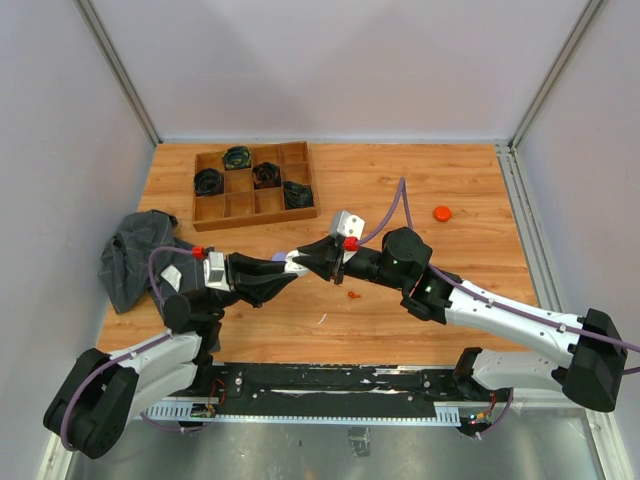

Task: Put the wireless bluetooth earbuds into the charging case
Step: Place the earbud in the charging case.

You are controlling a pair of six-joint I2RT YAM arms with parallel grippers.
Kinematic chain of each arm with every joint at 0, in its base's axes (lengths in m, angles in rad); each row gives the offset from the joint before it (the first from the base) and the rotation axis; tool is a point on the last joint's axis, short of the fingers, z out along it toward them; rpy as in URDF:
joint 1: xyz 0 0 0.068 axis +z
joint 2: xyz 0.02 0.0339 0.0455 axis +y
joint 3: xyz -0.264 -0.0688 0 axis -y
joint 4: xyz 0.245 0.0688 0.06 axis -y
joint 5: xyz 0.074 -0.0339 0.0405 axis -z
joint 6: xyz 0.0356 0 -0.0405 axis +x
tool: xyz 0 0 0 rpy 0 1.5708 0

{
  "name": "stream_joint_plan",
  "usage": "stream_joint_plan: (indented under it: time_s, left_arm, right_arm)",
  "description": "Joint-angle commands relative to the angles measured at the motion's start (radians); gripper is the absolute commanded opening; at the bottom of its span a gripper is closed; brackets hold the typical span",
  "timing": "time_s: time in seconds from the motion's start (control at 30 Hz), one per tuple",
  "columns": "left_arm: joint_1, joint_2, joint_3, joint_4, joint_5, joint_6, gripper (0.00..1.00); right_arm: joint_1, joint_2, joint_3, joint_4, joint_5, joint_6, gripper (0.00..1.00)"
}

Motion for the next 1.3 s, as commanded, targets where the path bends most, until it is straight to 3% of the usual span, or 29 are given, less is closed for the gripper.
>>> stream_joint_plan:
  time_s: [0.0,0.73,1.27]
  left_arm:
    - [0.005,-0.012,0.008,0.242,0.002,0.021,0.00]
    - [0.006,-0.002,0.014,0.243,-0.039,0.028,0.00]
    - [0.006,-0.036,-0.005,0.234,-0.086,0.055,0.00]
  right_arm:
    - [0.016,0.003,-0.008,0.044,-0.013,0.003,0.11]
    - [0.028,0.018,-0.005,0.058,-0.048,0.017,0.11]
    - [0.028,0.001,-0.031,0.037,0.014,0.014,0.16]
